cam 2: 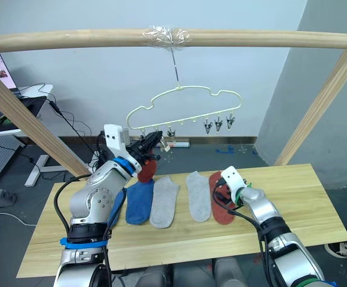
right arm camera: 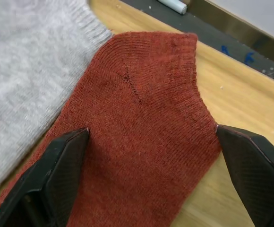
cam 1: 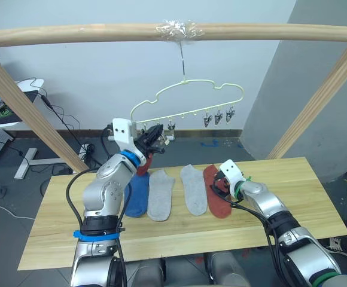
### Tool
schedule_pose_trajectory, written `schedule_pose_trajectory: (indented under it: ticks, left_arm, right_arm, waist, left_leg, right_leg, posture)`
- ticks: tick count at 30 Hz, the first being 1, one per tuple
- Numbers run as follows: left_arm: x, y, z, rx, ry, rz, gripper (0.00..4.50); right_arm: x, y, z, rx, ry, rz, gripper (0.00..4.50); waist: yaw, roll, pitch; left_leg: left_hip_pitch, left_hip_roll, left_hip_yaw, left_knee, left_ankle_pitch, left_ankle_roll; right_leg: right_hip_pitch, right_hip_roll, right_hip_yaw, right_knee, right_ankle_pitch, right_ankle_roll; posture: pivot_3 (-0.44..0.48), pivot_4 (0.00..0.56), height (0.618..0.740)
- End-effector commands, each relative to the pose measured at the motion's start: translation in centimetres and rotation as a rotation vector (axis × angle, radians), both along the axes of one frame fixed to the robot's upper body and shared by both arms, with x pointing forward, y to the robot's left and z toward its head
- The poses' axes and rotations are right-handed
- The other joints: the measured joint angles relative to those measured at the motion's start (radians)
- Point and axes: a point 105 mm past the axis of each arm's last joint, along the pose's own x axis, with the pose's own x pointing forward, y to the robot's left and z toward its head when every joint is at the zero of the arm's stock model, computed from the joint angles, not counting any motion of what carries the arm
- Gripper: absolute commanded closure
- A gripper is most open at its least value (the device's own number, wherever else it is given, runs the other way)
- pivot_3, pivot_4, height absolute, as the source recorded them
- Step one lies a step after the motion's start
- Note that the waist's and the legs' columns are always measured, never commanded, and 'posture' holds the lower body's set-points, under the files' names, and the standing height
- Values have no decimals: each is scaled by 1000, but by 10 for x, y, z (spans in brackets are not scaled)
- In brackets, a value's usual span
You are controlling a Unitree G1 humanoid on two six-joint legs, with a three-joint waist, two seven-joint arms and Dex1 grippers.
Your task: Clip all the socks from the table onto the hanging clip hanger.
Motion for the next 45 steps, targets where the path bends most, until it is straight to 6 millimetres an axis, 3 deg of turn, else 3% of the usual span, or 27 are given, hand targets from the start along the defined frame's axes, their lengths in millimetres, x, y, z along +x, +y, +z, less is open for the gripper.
schedule_pose_trajectory:
  ticks: [1,3,7,13,14,19,24,26,30,36,45]
  left_arm:
    - [-2,3,-4,15,20,16,4495]
    - [-2,4,-3,14,19,19,4500]
    - [-1,7,-2,11,25,22,4500]
    - [-1,7,-1,-90,83,-3,4500]
    - [-1,9,-1,-121,99,-8,4500]
    - [-5,8,3,-330,211,-119,4500]
    - [-12,9,8,-485,303,-241,4500]
    - [-13,9,13,-527,309,-267,4500]
    - [-15,6,21,-569,306,-306,4500]
    - [-19,-1,18,-547,312,-310,4500]
    - [-21,1,16,-546,312,-306,4500]
  right_arm:
    - [-7,-3,-11,18,43,8,180]
    - [-11,-2,-14,24,50,25,596]
    - [-20,-4,-17,18,57,59,2049]
    - [-30,-14,-9,16,20,91,4245]
    - [-32,-15,-4,24,6,101,4448]
    - [-45,-7,45,161,-54,193,4448]
    - [-72,32,113,468,23,315,4448]
    - [-81,46,129,536,56,359,4448]
    - [-82,60,139,604,88,356,4448]
    - [-76,76,154,683,85,348,4448]
    - [-73,83,168,742,95,358,4448]
  waist:
    - [1,0,0]
    - [1,0,0]
    - [2,0,0]
    - [4,0,0]
    - [6,0,0]
    - [5,0,0]
    - [-1,0,0]
    - [0,0,0]
    - [8,0,0]
    - [17,0,0]
    - [25,0,0]
  left_leg:
    - [0,0,0,0,0,0]
    - [3,0,0,0,0,0]
    - [16,0,-1,-2,0,0]
    - [15,0,0,-2,0,0]
    - [15,0,0,-2,0,0]
    - [13,0,0,-3,0,0]
    - [13,1,-2,-2,0,-1]
    - [13,1,-2,-2,0,-1]
    - [11,0,-3,-3,0,-1]
    - [7,0,-2,-2,-1,-1]
    - [5,0,-2,-3,-1,-1]
  right_leg:
    - [1,0,0,0,0,0]
    - [3,0,0,0,-2,3]
    - [17,0,-1,-5,-3,4]
    - [19,0,-1,-10,-2,5]
    - [19,0,-1,-10,-2,5]
    - [16,0,-1,-10,-2,5]
    - [16,0,-2,-9,-2,6]
    - [16,0,-3,-9,-2,5]
    - [16,0,-3,-12,-2,5]
    - [13,-1,-3,-12,-2,5]
    - [11,-1,-3,-13,-2,5]
  posture:
    - [-79,151,740]
    - [-77,150,740]
    - [-79,148,740]
    - [-92,143,740]
    - [-96,143,740]
    - [-104,142,740]
    - [-126,139,740]
    - [-126,139,740]
    - [-129,136,740]
    - [-123,141,740]
    - [-116,149,740]
